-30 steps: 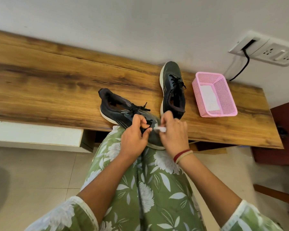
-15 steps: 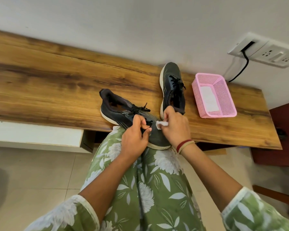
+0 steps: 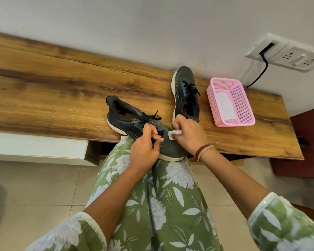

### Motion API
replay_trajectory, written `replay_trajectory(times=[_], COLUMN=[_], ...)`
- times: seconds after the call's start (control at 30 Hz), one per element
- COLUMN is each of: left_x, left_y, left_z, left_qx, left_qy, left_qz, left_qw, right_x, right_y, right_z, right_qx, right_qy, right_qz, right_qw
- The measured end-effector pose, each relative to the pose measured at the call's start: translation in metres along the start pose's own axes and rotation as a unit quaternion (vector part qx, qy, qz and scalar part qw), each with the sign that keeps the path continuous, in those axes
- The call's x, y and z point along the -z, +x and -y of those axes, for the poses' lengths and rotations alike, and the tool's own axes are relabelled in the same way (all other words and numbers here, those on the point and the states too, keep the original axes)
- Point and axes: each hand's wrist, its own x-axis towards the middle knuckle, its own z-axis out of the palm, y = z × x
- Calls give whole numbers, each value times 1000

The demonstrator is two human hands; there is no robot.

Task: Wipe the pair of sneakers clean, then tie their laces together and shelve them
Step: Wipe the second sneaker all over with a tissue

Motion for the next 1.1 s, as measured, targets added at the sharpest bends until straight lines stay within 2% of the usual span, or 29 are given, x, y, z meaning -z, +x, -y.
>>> replay_trajectory(times=[0.13, 0.27, 0.4, 0.53, 0.63, 0.77, 0.87, 0.93, 1.0, 1.1], left_x=[0, -1, 0, -1, -1, -1, 0, 0, -1, -1], left_y=[-1, 0, 0, 1, 1, 2, 0, 1, 2, 1], left_z=[-1, 1, -1, 1, 1, 0, -1, -2, -2, -1], left_qx=[-12, -2, -4, -2, -8, -2, 0, 6, 1, 2], left_qy=[13, 16, 13, 18, 14, 26, 23, 26, 29, 28], left_qz=[-10, -8, -12, -8, -10, -10, -16, -13, -8, -10], left_qw=[1000, 1000, 1000, 1000, 1000, 1000, 1000, 1000, 1000, 1000], right_x=[-8, -2, -6, 2, -5, 1, -6, -4, 1, -5], right_y=[-9, 1, -5, 1, -7, 1, -6, -3, 4, -5], right_z=[9, 1, 8, 5, 14, 5, 12, 9, 4, 13], right_qx=[38, 12, 33, 10, 46, 0, 34, 35, 5, 26], right_qy=[59, 9, 36, -11, 8, -20, 12, -17, -34, 4], right_qz=[65, 12, 85, 33, 79, 8, 63, 49, 2, 50], right_qw=[995, 1000, 995, 999, 996, 1000, 997, 998, 999, 998])
